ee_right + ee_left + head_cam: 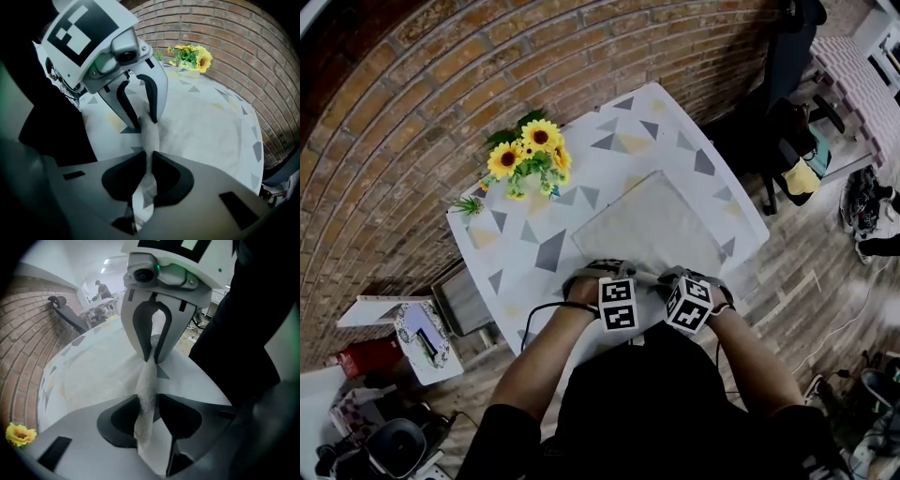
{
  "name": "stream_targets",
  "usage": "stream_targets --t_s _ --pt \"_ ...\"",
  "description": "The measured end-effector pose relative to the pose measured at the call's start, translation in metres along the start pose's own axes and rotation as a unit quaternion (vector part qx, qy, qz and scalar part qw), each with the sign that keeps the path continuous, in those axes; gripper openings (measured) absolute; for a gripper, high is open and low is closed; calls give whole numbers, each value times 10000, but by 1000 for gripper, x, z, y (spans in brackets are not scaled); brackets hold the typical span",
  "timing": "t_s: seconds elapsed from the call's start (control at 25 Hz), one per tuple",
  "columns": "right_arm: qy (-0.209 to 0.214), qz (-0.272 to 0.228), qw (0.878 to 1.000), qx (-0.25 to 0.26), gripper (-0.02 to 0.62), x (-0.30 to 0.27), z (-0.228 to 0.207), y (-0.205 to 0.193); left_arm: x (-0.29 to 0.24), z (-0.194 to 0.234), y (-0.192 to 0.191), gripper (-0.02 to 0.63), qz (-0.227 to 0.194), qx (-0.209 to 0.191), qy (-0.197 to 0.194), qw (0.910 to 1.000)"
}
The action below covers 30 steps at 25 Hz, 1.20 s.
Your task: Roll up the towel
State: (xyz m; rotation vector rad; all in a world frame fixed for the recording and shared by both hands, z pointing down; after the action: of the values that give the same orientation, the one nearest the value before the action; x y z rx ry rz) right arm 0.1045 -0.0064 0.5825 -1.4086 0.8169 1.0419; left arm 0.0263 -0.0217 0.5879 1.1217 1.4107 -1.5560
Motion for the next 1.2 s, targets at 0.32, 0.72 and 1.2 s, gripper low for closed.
stream_targets --t_s 0.32,0.72,1.2 --pt "554 214 9979 253 64 13 3 -24 -1 -32 15 46 -67 170 -890 9959" --pt "265 219 9990 275 84 13 -25 -28 10 -8 24 161 -224 200 131 9995" --pt "-274 -166 9984 464 121 23 -31 -19 -11 -5 31 163 -190 308 575 9977"
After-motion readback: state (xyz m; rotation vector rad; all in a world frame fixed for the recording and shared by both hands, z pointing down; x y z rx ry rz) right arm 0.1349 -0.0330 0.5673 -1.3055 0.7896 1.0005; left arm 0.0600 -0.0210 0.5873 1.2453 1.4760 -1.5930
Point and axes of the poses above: the fingertips, and each gripper's own axes: x backward along the fingers, z to its left, y out of its top, the point moved 6 cm from there along x, backward along the fingers, and after that the axes turned 14 degrees about x, right-handed, at the moved point
